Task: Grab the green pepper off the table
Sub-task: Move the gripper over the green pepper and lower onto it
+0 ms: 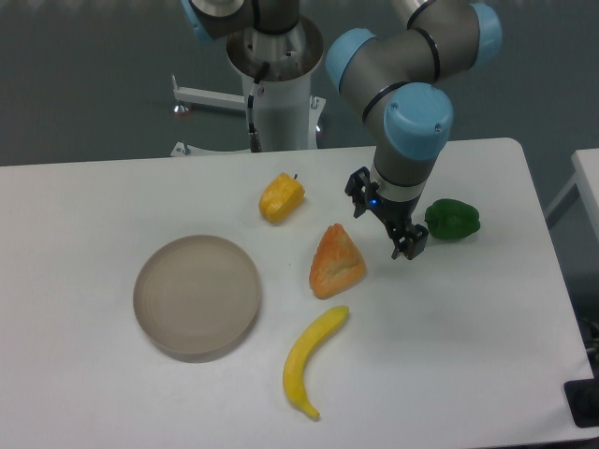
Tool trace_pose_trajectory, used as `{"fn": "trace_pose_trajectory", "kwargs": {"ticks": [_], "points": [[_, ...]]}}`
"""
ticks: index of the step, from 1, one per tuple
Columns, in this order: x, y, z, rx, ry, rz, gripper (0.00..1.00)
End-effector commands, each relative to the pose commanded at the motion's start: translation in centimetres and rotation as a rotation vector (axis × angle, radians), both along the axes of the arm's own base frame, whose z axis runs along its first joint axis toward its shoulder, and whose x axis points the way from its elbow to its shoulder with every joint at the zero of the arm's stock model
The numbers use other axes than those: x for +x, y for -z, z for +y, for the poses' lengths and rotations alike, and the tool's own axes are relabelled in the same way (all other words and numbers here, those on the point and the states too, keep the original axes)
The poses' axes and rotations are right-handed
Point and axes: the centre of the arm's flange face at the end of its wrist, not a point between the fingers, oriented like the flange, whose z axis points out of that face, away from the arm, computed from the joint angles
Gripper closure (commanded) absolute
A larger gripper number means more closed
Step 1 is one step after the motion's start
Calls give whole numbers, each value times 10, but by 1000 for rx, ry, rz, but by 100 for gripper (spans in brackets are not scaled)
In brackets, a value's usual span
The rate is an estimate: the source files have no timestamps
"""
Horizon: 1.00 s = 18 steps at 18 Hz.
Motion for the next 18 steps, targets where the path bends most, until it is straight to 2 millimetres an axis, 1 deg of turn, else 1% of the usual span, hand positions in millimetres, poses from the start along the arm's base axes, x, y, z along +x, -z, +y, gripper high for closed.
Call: {"fn": "trace_pose_trajectory", "kwargs": {"ticks": [5, 7, 10, 13, 14, 16, 17, 18], "points": [[-1, 3, 1, -3, 14, -1, 0], [-1, 9, -1, -11, 17, -6, 0], [-21, 20, -11, 26, 53, 7, 0], [-27, 27, -15, 33, 132, 12, 0], [-33, 31, -20, 30, 170, 8, 0], [-52, 38, -35, 25, 258, -3, 0], [-67, 45, -45, 24, 322, -13, 0], [-74, 51, -49, 22, 432, -21, 0]]}}
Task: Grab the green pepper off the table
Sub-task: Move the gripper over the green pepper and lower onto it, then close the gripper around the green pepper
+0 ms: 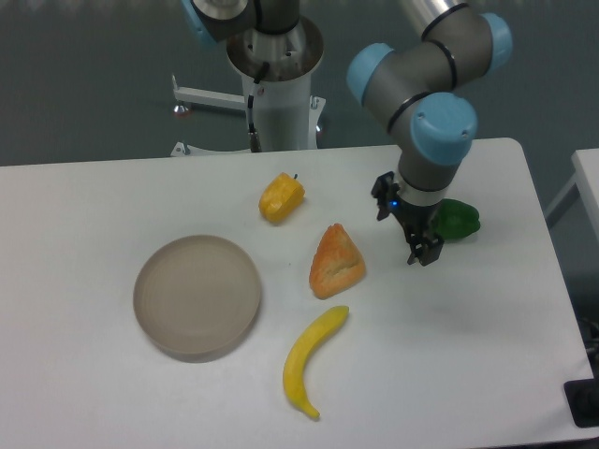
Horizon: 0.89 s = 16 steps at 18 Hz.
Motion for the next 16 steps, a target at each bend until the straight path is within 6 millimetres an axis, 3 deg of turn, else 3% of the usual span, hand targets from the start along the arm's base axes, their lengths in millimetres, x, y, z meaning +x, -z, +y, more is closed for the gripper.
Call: {"fn": "trace_pose_trajectory", "kwargs": {"ticks": [4, 8, 11, 16], "points": [[-20, 22, -10, -10, 191, -26, 0], [-41, 21, -36, -8, 244, -38, 0], [-47, 16, -38, -11, 251, -22, 0], [-61, 22, -60, -21, 294, -48, 0]]}}
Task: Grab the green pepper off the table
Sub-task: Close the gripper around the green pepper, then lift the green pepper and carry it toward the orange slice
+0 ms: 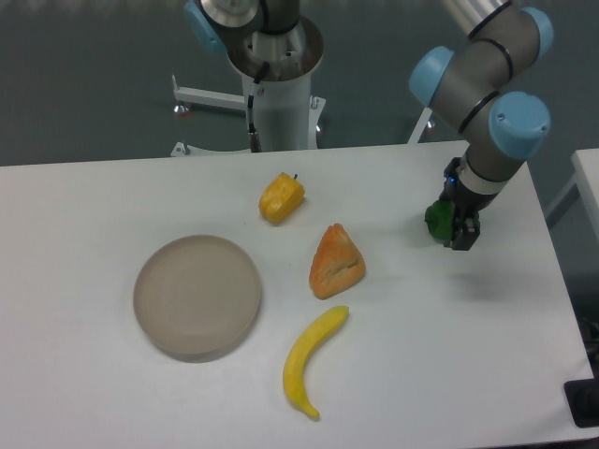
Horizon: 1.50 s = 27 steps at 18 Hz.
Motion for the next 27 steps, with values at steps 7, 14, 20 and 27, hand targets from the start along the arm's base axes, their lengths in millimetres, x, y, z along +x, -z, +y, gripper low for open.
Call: {"fn": "trace_pose_trajectory", "kwargs": {"ticks": [7, 14, 20, 27], "points": [[-2, 31, -7, -19, 6, -38, 0], [-3, 46, -22, -22, 18, -78, 4], [-4, 32, -24, -21, -38, -54, 41], [3, 12, -16, -29, -257, -19, 68]]}}
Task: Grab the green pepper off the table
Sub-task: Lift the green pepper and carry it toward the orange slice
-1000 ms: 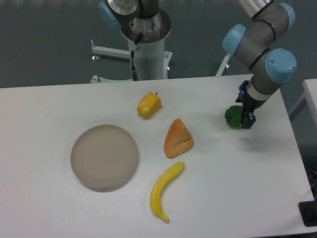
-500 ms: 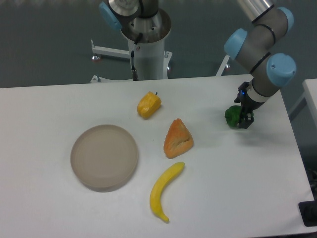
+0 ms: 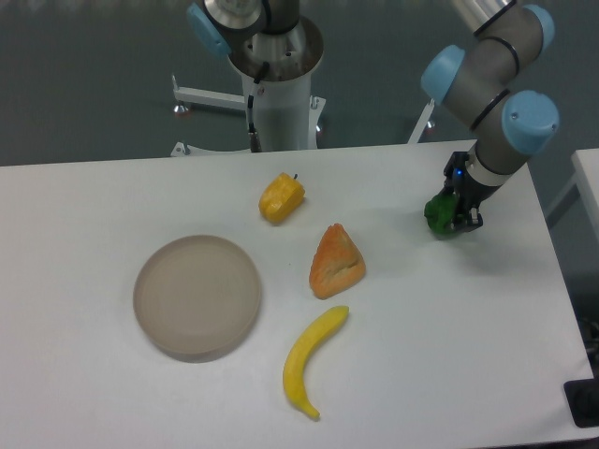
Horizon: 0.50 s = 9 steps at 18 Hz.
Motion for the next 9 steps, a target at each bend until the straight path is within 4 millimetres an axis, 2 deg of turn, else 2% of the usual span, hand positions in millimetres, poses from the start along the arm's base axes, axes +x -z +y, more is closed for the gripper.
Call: {"fn": "trace_pose_trajectory", "kwargs": {"ticks": [1, 4, 9], "points": [[0, -5, 1, -2, -4, 10, 68], [17, -28, 24, 6, -129, 41, 68], [65, -62, 74, 12, -339, 80, 68]]}}
